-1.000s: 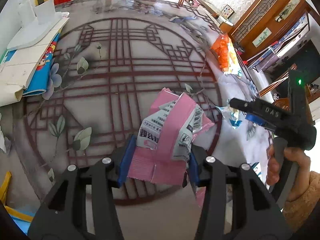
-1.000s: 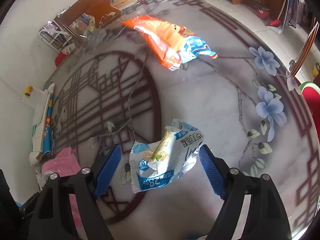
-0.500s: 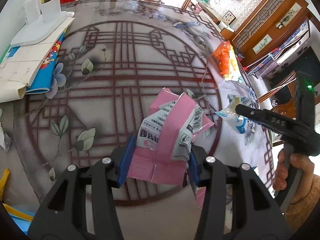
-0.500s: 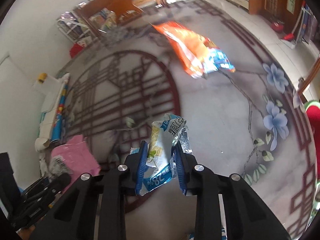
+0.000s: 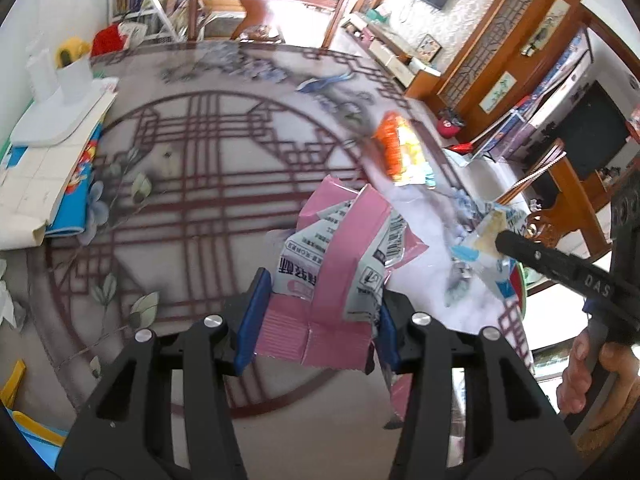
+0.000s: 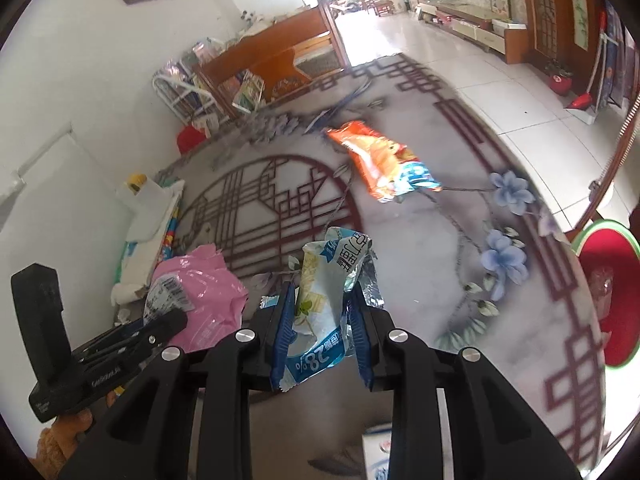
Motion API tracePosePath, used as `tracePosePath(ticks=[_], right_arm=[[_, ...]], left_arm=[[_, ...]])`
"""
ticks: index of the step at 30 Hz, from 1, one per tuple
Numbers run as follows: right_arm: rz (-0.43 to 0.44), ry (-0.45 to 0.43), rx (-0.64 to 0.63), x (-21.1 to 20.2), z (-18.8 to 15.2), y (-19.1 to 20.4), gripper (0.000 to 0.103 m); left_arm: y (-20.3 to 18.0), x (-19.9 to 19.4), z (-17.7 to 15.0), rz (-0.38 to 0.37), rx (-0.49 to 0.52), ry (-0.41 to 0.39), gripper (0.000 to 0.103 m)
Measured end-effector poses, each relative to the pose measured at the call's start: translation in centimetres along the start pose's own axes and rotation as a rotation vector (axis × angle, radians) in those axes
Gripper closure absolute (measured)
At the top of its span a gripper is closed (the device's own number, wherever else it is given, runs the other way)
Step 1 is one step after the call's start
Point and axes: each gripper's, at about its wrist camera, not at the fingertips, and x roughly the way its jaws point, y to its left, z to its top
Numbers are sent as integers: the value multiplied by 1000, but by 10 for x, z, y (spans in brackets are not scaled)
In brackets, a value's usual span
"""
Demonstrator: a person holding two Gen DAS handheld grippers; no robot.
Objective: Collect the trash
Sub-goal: 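Carry the pink packet and foil wrapper with both tools over the red bucket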
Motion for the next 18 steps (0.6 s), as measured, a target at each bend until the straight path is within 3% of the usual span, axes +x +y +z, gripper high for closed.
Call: tracePosePath(ticks=[9, 18], right_arm=[[-62, -69, 124, -45, -20, -56, 77], [-116, -126, 235, -85, -36, -120, 77]], left_arm=[[-58, 3, 5, -75, 89, -5, 56], [-143, 25, 3, -163, 207, 25, 56]])
